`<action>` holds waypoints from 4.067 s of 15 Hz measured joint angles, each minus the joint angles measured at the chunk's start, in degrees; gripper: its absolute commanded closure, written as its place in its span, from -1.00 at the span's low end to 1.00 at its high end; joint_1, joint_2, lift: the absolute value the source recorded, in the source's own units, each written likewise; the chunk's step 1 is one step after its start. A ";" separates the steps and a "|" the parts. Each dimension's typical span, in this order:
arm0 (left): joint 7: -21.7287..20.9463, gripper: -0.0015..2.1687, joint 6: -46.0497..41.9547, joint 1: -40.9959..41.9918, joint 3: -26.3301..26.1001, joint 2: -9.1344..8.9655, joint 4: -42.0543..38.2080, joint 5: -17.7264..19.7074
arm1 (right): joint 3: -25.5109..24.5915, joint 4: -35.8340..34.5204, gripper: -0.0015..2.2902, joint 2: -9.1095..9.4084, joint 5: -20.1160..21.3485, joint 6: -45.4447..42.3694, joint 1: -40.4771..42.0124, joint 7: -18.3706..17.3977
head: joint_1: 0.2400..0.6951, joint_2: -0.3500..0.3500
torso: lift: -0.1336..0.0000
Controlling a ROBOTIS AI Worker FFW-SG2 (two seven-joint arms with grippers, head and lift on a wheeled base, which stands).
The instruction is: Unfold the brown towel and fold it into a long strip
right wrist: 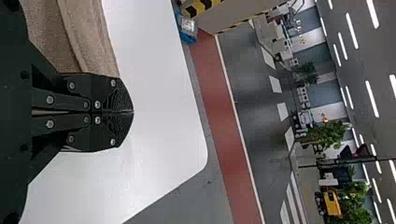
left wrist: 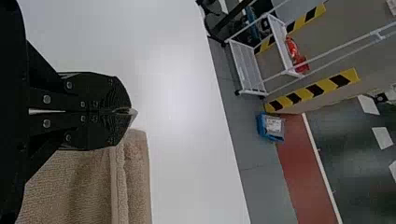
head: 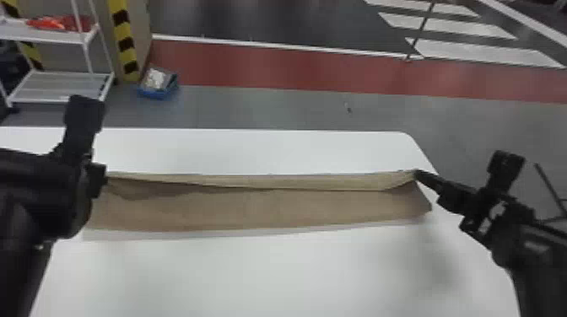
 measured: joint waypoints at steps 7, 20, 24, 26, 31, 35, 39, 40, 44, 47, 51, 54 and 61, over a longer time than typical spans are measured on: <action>-1.65 0.74 -6.34 -0.92 0.47 0.08 4.29 2.26 | 4.59 3.85 0.11 0.40 0.45 -2.31 -3.09 -1.44 | 1.00 -0.46 | -0.84; 2.08 0.49 -5.95 -1.23 2.37 0.67 7.42 0.48 | 4.03 6.79 -0.06 0.01 -0.23 -5.42 -4.60 -6.36 | 1.00 -0.42 | -0.84; 1.62 -0.98 -6.54 -0.64 1.71 0.69 6.92 0.20 | 5.22 6.86 -0.83 0.27 -0.05 -5.50 -4.85 -7.66 | 1.00 -0.41 | -0.84; 1.92 -1.00 -7.96 0.14 1.83 0.73 6.14 -0.05 | 5.45 6.93 -0.90 0.46 -0.23 -6.06 -4.89 -7.94 | 1.00 -0.40 | -0.84; 3.27 -0.97 -18.80 4.66 4.71 0.78 1.54 0.77 | 4.38 6.90 -0.90 0.51 -1.83 -12.77 -3.64 -7.84 | 1.00 -0.40 | -0.84; 3.36 -0.97 -21.20 8.37 6.20 0.78 -2.04 2.23 | 3.55 5.17 -0.90 0.32 -5.53 -21.22 0.19 -6.36 | 1.00 -0.42 | -0.84; 2.09 -0.96 -21.60 11.21 8.55 0.79 -5.13 6.64 | 2.52 1.66 -0.88 0.18 -6.91 -21.29 3.52 -5.07 | 1.00 -0.44 | -0.84; 1.31 -0.90 -21.22 11.89 9.30 0.82 -5.87 8.18 | 2.33 0.92 -0.87 0.16 -6.93 -20.59 4.21 -4.54 | 1.00 -0.45 | -0.84; -2.54 -0.79 -16.31 14.80 13.37 0.94 -9.11 13.37 | 2.10 -0.23 -0.81 -0.12 -6.30 -16.33 6.14 -1.47 | 1.00 -0.43 | -0.84; -5.21 -0.79 -11.89 16.43 15.49 0.95 -10.79 14.41 | 2.92 -1.01 -0.75 -0.17 -4.07 -13.72 7.38 -0.17 | 1.00 -0.40 | -0.84; -8.21 -0.69 -8.04 19.73 18.98 0.96 -15.27 18.99 | 3.45 -5.49 -0.69 -0.05 1.32 -8.22 9.43 -0.51 | 1.00 -0.40 | -0.84; -9.75 -0.69 -6.95 20.93 19.48 0.96 -16.82 21.11 | 3.54 -8.14 -0.64 -0.02 4.63 -4.43 10.34 -0.48 | 1.00 -0.46 | -0.84; -9.92 0.77 -5.76 20.25 17.86 0.98 -16.60 20.46 | 1.68 -11.89 0.02 -0.17 4.25 0.50 12.21 2.09 | 1.00 -0.51 | -0.84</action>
